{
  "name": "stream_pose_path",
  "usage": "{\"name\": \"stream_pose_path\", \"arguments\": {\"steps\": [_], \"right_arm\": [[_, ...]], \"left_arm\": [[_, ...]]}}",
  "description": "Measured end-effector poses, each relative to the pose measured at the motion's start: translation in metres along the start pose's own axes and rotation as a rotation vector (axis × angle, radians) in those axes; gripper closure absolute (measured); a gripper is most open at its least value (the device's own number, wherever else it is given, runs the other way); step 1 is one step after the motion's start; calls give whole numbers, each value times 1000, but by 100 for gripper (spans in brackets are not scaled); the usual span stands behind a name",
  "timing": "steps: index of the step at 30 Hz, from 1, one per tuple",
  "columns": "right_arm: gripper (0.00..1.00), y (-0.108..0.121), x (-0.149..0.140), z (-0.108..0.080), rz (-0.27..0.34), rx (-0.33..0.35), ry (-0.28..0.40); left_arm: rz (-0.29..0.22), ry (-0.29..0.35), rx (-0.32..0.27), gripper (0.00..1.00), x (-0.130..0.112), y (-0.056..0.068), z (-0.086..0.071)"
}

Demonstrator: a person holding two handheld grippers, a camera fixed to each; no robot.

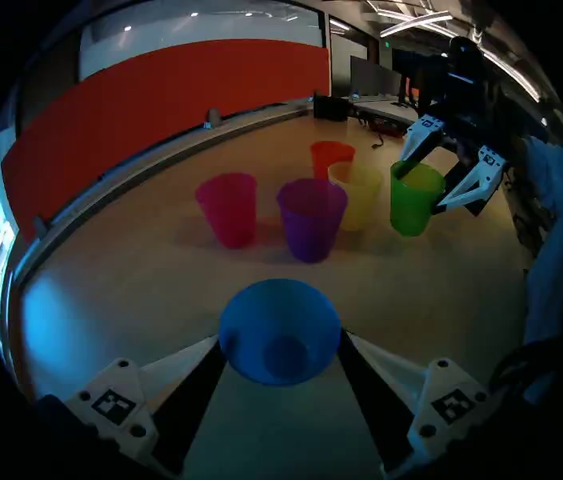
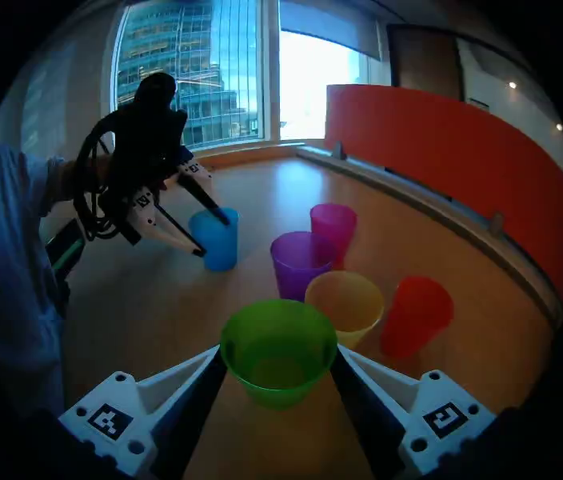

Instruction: Pour water

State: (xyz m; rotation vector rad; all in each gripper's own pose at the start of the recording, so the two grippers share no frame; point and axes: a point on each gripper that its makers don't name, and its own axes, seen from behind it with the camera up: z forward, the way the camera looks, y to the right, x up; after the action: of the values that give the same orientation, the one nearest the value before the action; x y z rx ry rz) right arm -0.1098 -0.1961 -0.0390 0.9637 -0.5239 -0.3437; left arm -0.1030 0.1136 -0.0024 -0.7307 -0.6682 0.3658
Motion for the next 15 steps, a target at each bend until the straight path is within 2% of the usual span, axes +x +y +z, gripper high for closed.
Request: {"name": "stream_pose_path", "arguments": {"steps": [15], "right_arm": [[10,3,-16,10,12,-10,-13]], "left_arm": [[-25,11,7,5,-3,0,-13]]}}
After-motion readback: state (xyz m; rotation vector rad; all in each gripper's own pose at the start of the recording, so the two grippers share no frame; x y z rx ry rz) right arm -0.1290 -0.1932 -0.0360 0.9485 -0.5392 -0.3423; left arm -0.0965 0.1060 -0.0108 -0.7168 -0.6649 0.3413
